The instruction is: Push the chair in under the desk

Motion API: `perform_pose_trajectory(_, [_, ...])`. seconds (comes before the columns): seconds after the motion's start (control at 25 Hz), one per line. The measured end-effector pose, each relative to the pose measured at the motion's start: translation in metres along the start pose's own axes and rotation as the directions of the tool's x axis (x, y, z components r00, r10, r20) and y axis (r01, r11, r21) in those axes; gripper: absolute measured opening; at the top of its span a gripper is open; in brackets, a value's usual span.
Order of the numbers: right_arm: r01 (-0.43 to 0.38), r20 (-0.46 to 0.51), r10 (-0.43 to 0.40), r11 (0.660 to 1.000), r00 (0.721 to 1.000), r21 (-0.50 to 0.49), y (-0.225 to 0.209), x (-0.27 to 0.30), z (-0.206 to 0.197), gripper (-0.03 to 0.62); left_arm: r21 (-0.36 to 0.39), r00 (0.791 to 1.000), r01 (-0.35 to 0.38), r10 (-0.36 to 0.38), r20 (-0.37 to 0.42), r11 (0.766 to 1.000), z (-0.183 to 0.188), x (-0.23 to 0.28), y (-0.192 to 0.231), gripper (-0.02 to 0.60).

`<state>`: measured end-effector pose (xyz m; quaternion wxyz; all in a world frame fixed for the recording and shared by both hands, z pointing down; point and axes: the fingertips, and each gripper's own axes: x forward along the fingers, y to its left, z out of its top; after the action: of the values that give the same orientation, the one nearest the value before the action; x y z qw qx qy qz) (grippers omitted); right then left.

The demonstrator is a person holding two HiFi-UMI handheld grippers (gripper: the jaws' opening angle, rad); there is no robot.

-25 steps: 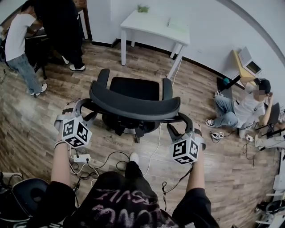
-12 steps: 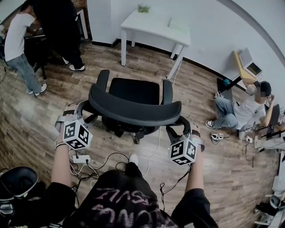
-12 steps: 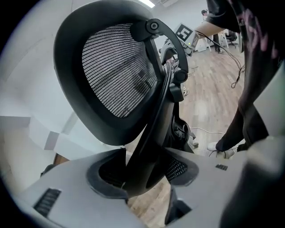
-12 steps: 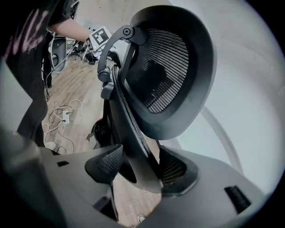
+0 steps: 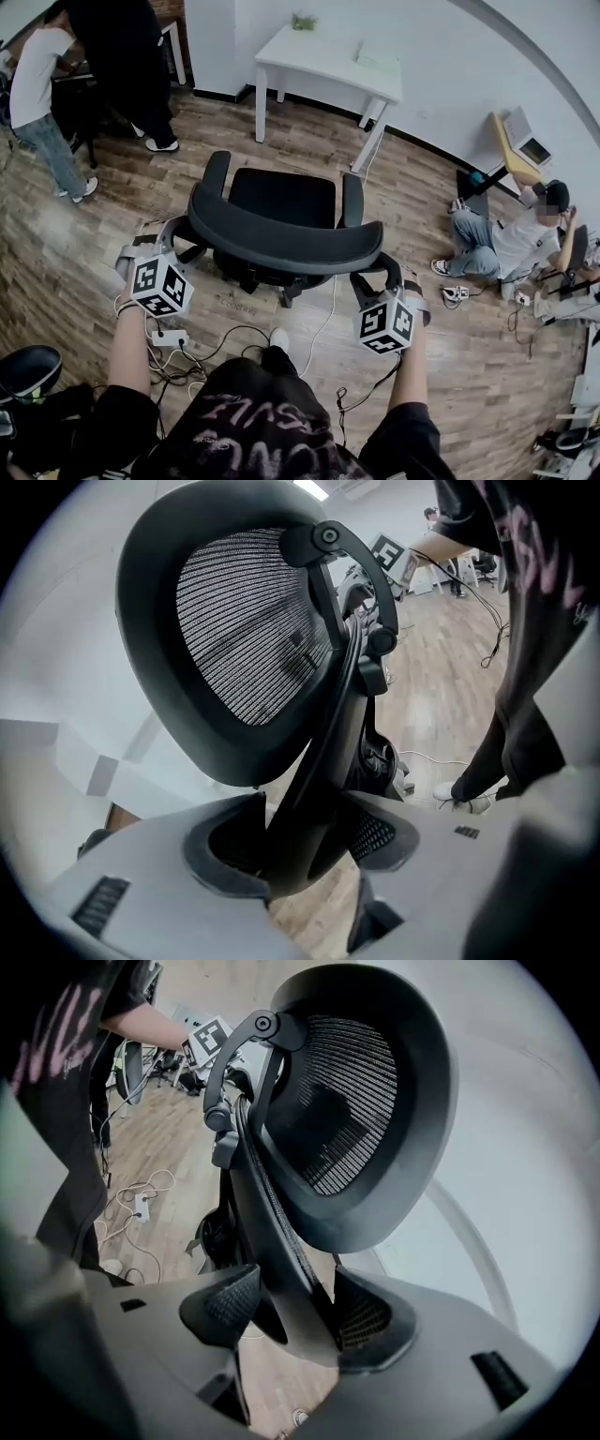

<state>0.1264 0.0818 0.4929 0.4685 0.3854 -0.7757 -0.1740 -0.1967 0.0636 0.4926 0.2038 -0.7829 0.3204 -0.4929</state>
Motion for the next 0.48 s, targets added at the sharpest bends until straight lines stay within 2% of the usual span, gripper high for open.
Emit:
perform_pose_trajectory(0.2, [-0.032, -0.008, 0.032, 0.999, 0.999, 0.007, 0.0, 0.002, -0.001, 0.258, 0.008, 1.0, 0.01, -0.01, 0.002, 1.0, 0.001, 0.003, 0.002, 0.252])
perform_pose_trajectory(0.48, [-0.031, -0.002, 0.031, 1.0, 1.0, 0.005, 0.005, 0.008, -0.008, 0.255, 0.009, 1.0, -0.003, 0.003, -0.02, 1.0, -0.002, 0.011, -0.004, 0.252])
